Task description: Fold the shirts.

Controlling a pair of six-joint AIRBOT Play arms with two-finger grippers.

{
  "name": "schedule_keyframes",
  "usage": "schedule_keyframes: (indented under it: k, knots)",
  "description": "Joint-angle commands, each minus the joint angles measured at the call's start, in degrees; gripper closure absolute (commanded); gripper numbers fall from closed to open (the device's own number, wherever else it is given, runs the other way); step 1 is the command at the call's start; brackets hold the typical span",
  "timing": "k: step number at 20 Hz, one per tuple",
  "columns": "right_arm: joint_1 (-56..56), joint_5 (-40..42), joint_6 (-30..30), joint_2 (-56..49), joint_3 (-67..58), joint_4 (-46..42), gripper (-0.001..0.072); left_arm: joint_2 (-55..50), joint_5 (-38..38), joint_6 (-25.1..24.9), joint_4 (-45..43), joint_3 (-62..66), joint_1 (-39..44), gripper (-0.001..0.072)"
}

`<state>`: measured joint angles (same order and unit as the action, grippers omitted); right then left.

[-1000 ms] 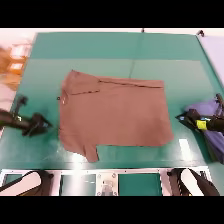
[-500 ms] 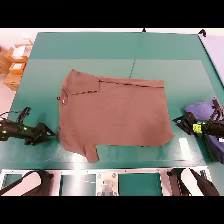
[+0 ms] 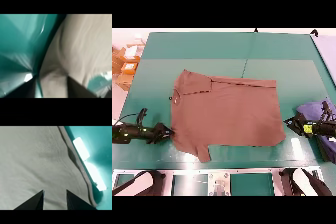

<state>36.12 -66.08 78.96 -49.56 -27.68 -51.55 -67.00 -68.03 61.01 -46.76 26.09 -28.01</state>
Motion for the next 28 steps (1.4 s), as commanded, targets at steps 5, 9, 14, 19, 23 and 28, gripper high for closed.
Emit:
schedule_keyframes:
  k: [5,9,14,19,23,28]
  knots:
    - [0.2,-0.2,1.6,-0.3,0.0,-1.5,0.026,0.3,-5.7,-4.3,6.4,5.4,4.7,0.0682]
    - [0.6,-7.0,9.6,-0.2,0.2,-9.5,0.026,0.5,-10.5,3.1,-2.6,12.9,4.7,0.0682]
    - [0.3,-6.1,12.1,-0.8,7.6,-9.5,0.026,0.5,-7.9,3.7,-3.1,13.6,4.7,0.0682]
    - [0.3,4.0,3.9,-5.3,12.6,2.0,0.0347,0.5,-7.0,3.2,0.2,13.6,4.7,0.0682]
    - [0.3,-0.5,-10.0,-6.9,8.7,21.1,0.0696,2.1,-10.1,1.5,9.6,18.7,4.7,0.0683]
    - [0.5,-10.5,-6.1,-2.5,-24.3,32.4,0.0697,14.8,-9.7,3.6,19.2,45.9,4.7,0.0683]
